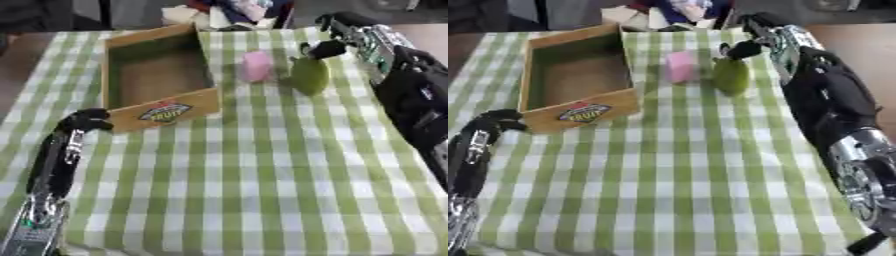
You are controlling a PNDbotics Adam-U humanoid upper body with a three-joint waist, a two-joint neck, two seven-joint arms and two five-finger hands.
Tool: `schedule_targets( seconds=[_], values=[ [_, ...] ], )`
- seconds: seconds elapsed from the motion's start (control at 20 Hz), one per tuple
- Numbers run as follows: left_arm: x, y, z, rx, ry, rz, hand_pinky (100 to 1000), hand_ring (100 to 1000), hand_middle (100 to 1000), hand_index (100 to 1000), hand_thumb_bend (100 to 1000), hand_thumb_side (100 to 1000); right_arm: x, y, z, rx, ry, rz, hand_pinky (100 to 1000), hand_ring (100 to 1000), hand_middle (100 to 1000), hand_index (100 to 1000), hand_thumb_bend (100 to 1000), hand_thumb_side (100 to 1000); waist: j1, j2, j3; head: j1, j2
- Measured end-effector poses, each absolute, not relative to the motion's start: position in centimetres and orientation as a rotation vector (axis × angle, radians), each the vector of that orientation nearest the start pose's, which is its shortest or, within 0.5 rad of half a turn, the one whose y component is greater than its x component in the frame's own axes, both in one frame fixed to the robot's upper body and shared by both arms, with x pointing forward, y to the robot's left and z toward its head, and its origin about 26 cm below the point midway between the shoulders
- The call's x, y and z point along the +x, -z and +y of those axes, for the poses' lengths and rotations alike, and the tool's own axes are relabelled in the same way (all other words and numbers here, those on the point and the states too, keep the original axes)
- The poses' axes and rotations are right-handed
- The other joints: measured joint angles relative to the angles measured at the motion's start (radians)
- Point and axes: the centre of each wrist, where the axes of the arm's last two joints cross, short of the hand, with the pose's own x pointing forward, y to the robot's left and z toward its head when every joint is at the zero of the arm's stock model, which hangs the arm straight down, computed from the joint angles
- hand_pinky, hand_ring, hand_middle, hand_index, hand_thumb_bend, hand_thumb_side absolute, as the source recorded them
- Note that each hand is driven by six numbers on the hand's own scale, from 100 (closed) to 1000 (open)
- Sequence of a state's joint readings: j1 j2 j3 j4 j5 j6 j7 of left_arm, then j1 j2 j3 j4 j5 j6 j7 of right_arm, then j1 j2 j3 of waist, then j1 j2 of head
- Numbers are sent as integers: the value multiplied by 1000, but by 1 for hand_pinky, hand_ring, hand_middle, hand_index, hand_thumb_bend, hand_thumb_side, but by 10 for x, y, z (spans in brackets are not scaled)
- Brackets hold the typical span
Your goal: Pick up objects on the table and place them in the box.
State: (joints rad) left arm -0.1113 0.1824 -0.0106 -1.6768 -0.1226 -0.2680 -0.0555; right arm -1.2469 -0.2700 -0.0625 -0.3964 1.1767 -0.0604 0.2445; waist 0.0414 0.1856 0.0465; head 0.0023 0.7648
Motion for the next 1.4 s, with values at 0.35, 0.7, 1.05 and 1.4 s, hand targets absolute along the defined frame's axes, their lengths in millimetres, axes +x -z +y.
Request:
schedule_targets(
  seconds=[0.35,0.7,1.05,1.4],
  values=[
    [302,-53,268,152,370,-2021,849,641,661,753,100,914,524,-179,-231,-895,-1364,-1190,768,809,850,980,235,597,1,0,-4,0,0],
    [302,-51,269,153,369,-2017,849,641,660,753,100,914,524,-180,-230,-876,-1413,-1197,770,809,847,978,226,601,2,0,-7,1,0],
    [302,-51,269,153,370,-2016,850,640,660,753,100,913,523,-184,-227,-861,-1473,-1222,767,805,841,977,205,607,2,0,-11,5,0],
    [302,-51,269,154,370,-2016,850,639,660,753,100,913,523,-194,-223,-842,-1508,-1287,766,802,837,974,184,602,2,0,-15,6,0]
  ],
)
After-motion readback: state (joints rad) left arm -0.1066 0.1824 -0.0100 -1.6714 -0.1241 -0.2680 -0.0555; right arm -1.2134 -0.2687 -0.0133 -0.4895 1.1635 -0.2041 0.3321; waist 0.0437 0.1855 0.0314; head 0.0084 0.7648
